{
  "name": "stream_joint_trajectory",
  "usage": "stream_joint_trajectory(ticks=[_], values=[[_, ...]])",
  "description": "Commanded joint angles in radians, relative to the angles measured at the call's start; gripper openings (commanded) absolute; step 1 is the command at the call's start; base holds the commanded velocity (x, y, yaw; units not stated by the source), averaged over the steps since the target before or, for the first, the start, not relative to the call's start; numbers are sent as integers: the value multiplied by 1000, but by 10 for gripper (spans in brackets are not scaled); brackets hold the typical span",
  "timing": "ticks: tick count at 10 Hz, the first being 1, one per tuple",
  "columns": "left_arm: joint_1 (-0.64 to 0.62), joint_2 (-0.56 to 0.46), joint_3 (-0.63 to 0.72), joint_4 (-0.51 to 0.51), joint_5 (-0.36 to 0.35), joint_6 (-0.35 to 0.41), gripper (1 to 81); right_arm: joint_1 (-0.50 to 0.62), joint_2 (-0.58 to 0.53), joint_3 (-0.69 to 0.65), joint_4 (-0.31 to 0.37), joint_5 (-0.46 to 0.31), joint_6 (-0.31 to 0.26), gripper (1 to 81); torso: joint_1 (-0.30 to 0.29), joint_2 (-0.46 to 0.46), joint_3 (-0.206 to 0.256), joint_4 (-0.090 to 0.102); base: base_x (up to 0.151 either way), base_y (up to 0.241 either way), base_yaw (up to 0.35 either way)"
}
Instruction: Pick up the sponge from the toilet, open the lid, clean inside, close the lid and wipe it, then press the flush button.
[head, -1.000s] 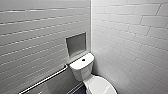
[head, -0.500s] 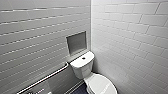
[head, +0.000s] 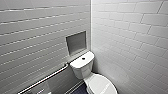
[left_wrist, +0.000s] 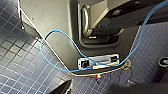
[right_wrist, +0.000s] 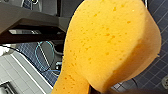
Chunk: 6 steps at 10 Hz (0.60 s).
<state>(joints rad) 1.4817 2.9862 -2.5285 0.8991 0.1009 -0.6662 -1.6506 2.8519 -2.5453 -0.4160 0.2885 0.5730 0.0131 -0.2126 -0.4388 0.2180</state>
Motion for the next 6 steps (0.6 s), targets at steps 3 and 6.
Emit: stream_joint_trajectory(ticks=[3,6], values=[[-8,-5,-27,-11,53,2,811,-1,14,-18,-18,-51,1,10,-2,0,67,0,0,0,0],[-1,7,-88,-13,53,0,811,40,115,-103,-9,-366,4,10,-3,0,113,0,0,0,0]])
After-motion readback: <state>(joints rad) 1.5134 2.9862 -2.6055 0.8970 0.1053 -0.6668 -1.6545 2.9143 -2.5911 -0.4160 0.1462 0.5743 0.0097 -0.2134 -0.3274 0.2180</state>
